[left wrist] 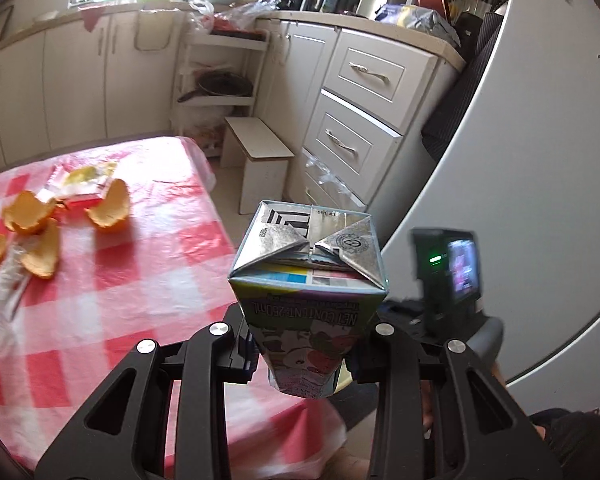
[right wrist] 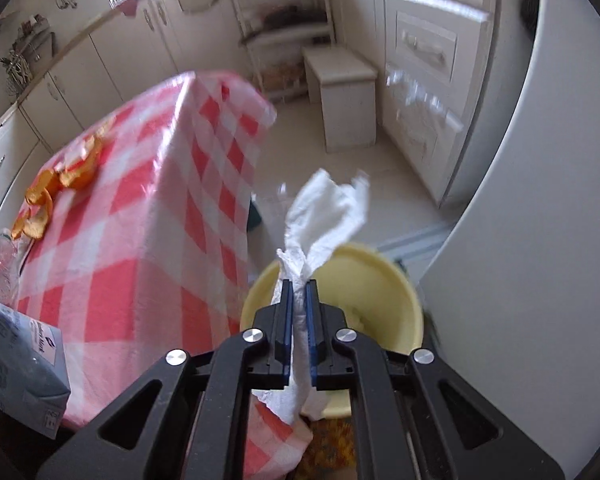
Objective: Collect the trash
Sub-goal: 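Drop the paper towel and juice carton into the yellow bucket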
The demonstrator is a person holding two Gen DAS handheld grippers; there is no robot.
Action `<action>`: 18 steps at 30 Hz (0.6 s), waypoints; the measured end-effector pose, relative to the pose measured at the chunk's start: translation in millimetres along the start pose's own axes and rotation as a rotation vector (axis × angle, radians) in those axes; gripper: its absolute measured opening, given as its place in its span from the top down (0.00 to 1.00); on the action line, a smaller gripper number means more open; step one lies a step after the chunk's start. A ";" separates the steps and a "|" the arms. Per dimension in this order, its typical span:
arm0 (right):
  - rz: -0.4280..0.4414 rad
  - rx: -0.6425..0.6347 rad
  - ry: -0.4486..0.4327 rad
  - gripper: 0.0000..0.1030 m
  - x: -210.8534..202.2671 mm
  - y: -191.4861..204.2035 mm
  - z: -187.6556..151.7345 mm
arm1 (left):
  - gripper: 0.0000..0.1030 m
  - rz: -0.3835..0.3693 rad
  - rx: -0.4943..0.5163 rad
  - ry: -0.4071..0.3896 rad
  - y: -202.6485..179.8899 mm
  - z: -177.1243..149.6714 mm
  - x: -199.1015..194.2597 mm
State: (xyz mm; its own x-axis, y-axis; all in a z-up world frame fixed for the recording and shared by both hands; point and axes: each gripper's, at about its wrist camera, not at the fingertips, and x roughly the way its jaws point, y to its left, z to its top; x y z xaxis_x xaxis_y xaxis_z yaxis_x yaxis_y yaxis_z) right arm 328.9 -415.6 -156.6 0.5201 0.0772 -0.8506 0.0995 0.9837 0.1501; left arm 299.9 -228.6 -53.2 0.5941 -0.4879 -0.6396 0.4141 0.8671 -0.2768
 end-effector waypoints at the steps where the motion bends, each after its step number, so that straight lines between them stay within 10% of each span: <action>1: 0.011 0.014 0.023 0.66 4.3 -4.3 -1.0 | 0.70 -0.005 -0.002 0.004 -2.1 0.3 4.0; 2: 0.011 0.036 0.032 0.53 6.2 -9.7 -2.7 | 0.70 -0.008 -0.003 0.010 -5.5 -0.1 9.2; 14: -0.004 0.228 -0.320 0.36 -108.6 -57.6 16.0 | 0.70 0.008 -0.012 0.099 -47.0 -7.3 92.3; 18: 0.020 0.232 -0.384 0.36 -126.4 -60.1 24.6 | 0.53 0.057 -0.016 0.185 -48.8 -17.3 123.3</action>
State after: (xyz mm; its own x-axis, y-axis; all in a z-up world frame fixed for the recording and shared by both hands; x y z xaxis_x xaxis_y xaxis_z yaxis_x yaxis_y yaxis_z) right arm 278.0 -488.5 -45.7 0.7968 -0.0134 -0.6042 0.2510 0.9167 0.3108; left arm 341.1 -329.4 -131.0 0.4784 -0.4127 -0.7751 0.3718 0.8949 -0.2470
